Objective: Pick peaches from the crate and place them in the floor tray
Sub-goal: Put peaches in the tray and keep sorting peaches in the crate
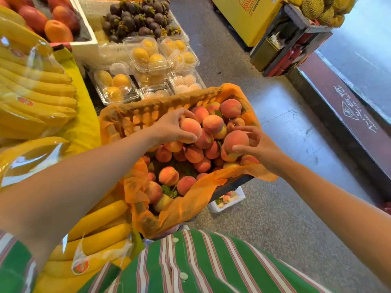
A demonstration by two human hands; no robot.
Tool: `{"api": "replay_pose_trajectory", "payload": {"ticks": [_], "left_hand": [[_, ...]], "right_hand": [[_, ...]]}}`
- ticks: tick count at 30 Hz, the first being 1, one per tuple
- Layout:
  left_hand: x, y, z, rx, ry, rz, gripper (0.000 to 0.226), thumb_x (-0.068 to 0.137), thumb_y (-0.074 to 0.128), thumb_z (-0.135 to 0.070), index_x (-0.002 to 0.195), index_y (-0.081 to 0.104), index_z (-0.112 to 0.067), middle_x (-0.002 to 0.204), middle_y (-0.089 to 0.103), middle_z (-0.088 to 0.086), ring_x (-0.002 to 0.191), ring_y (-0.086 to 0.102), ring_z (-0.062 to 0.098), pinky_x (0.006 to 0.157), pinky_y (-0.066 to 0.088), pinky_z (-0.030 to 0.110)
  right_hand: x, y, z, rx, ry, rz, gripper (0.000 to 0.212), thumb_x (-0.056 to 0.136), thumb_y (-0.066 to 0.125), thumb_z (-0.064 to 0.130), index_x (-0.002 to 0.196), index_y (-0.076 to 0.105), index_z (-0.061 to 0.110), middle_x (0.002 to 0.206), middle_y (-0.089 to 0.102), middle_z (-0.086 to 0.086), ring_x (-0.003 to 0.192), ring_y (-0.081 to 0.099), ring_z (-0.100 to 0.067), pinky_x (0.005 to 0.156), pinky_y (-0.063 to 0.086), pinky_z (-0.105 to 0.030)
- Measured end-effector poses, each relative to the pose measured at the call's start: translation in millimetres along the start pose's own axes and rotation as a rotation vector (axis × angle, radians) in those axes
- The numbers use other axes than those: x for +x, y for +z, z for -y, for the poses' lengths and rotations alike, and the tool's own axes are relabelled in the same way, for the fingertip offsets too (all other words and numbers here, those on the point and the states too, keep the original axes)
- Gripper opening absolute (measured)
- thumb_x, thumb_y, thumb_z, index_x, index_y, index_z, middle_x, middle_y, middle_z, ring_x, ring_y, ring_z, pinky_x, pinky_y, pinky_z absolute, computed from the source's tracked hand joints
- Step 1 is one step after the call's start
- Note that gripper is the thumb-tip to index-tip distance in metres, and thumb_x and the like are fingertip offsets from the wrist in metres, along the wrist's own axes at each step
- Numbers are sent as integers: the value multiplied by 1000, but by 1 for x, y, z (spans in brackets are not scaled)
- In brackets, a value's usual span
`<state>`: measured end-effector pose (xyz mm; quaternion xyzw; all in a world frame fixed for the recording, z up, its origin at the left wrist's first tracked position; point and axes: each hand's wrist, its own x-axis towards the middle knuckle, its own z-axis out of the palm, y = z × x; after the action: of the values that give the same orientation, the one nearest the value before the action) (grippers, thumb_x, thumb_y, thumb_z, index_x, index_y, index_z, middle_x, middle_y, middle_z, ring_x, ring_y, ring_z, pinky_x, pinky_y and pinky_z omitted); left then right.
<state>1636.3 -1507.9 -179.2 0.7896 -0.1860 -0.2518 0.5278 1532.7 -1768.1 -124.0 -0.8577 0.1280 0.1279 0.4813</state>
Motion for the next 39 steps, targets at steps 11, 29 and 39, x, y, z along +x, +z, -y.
{"api": "replay_pose_trajectory", "payload": {"ticks": [11, 29, 39], "left_hand": [[35, 13, -10, 364, 230, -245, 66, 70, 75, -44, 124, 53, -13, 118, 55, 10, 108, 52, 24, 82, 37, 27], [80, 19, -13, 530, 415, -267, 61, 80, 75, -26, 130, 49, -4, 123, 54, 16, 118, 46, 32, 101, 33, 33], [113, 34, -34, 713, 393, -315, 44, 87, 66, -31, 129, 59, -17, 121, 52, 9, 115, 41, 32, 98, 38, 41]], "right_hand": [[53, -1, -22, -573, -320, -73, 74, 63, 76, 47, 125, 50, 15, 122, 59, -2, 110, 56, -20, 88, 50, -43], [58, -1, -39, -764, -497, -161, 61, 74, 75, 45, 122, 53, 17, 124, 57, -2, 114, 52, -22, 93, 42, -37], [57, -2, -42, -729, -485, -207, 64, 71, 79, 43, 126, 56, 17, 119, 53, -6, 109, 53, -26, 92, 44, -38]]}}
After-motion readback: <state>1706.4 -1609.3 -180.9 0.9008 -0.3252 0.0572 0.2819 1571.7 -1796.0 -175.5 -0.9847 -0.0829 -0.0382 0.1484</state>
